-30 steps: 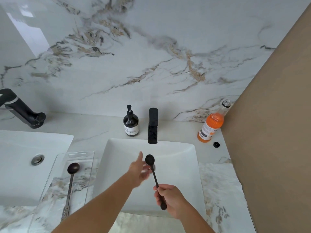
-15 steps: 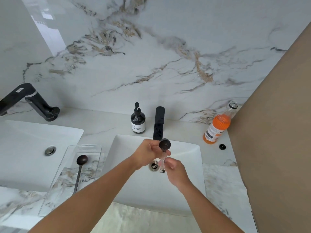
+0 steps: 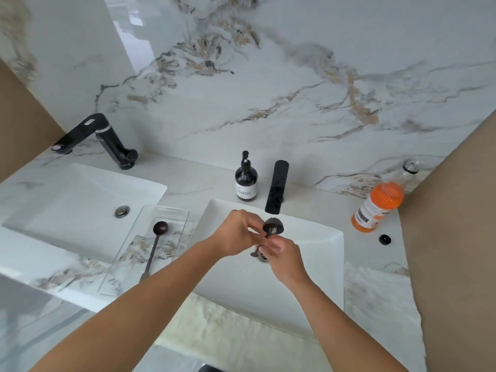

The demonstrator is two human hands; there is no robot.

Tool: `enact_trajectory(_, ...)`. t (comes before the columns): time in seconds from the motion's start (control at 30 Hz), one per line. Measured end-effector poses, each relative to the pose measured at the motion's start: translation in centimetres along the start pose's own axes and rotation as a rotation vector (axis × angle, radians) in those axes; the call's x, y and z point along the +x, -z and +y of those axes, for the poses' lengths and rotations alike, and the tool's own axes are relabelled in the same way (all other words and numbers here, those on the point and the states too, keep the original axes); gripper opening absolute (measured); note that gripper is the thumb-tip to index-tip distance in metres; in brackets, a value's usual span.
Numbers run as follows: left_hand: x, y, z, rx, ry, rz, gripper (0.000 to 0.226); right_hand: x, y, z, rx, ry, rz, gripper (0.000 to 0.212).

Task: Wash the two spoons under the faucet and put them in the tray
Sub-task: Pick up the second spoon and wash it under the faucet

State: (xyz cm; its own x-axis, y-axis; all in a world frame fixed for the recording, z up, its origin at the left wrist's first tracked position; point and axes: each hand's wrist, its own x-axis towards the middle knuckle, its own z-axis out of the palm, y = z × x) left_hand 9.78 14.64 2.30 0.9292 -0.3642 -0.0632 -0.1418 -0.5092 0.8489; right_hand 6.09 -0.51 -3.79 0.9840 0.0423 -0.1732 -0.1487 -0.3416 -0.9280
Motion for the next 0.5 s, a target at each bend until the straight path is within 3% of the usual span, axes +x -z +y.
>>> enact_trajectory(0.1, -2.2, 0.7, -1.2, 0.058, 0.054, 0.102, 0.005, -0.1, -1.5, 0.5, 0.016, 0.048, -0.08, 0.033)
enact_trajectory(0.27, -5.0, 1.2, -3.1, 0.042, 0.167, 0.267, 0.006, -0.1, -3.6, 1.6, -0.008, 0.097, -0.161, 0.014)
enact_trajectory(0.4, -6.3, -0.2, -3.7, -0.022, 0.214, 0.263, 0.003, -0.2, -3.8, 2.1, -0.152, 0.195, -0.144, 0.012)
enact_trajectory(0.5, -6.1, -0.3, -3.4, -0.096, 0.209, 0.283, 0.005, -0.8, -3.9, 1.2, -0.111, 0.184, -0.107, 0.026)
